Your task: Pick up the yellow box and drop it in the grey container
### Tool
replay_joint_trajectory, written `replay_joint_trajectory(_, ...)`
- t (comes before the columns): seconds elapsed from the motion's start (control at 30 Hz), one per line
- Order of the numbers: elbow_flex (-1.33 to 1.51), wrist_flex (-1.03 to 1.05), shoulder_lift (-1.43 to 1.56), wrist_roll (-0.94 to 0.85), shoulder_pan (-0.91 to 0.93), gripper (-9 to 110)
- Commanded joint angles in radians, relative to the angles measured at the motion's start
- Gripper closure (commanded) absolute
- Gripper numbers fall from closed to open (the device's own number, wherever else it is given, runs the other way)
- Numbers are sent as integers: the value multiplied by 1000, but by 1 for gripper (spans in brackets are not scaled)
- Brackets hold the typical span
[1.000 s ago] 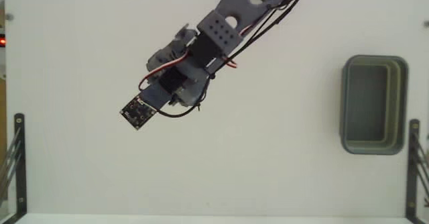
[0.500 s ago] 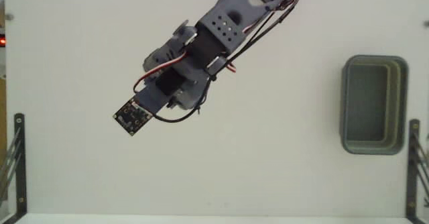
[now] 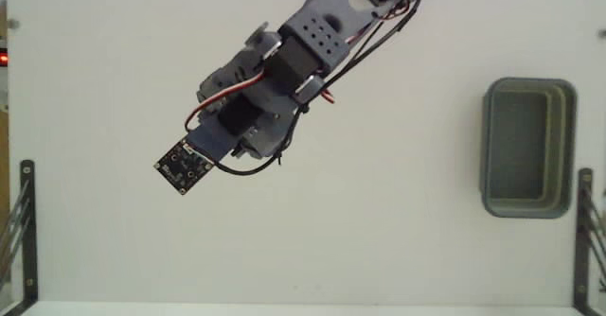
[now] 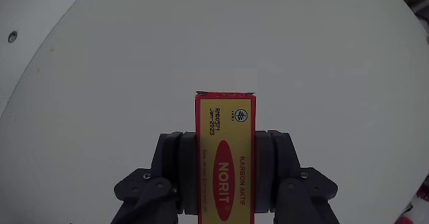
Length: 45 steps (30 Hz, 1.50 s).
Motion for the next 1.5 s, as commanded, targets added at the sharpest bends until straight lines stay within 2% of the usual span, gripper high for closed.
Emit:
replay_joint_trajectory(0.0, -42, 18, 25, 3, 8, 65)
replay_joint_trajectory(0.5, -51, 24, 22, 3, 8, 65)
replay_joint_trajectory(0.63, -218, 116, -45, 3, 8, 65)
replay_joint_trajectory(0.73, -368, 104, -110, 3, 8, 65)
replay_joint_trajectory(1.47, -313, 93, -87, 3, -55, 65)
